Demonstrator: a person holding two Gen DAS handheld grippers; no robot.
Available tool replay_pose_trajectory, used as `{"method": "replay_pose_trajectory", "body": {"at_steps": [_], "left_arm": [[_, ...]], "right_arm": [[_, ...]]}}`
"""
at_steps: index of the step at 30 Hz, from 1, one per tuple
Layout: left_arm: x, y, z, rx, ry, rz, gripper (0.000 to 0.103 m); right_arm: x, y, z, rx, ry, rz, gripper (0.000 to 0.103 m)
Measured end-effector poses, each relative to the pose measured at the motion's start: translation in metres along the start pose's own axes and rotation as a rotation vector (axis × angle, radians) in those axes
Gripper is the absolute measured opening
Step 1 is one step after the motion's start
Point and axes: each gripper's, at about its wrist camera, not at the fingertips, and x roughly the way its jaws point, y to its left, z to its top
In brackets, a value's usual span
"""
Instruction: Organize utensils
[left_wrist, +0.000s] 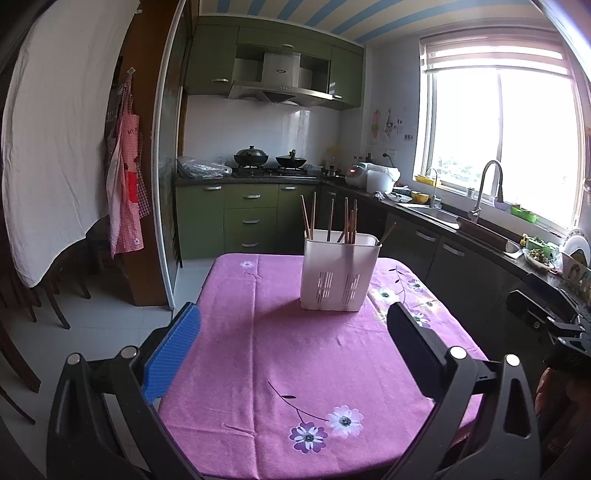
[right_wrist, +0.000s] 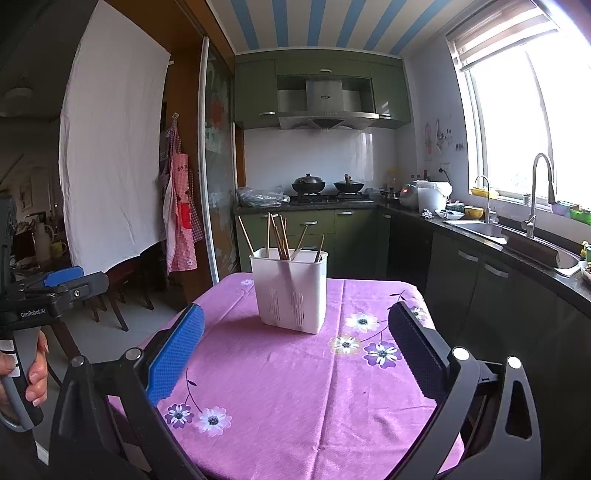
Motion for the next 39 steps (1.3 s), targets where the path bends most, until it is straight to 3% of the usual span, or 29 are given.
{"method": "replay_pose_trajectory", "body": {"at_steps": [39], "left_arm": [[0.0021, -0.0044, -0.0013, 0.001, 0.008, -0.01, 0.096]], "right_arm": [[0.0076, -0.0035, -0.0056, 0.0, 0.025, 0.018, 0.098]]}}
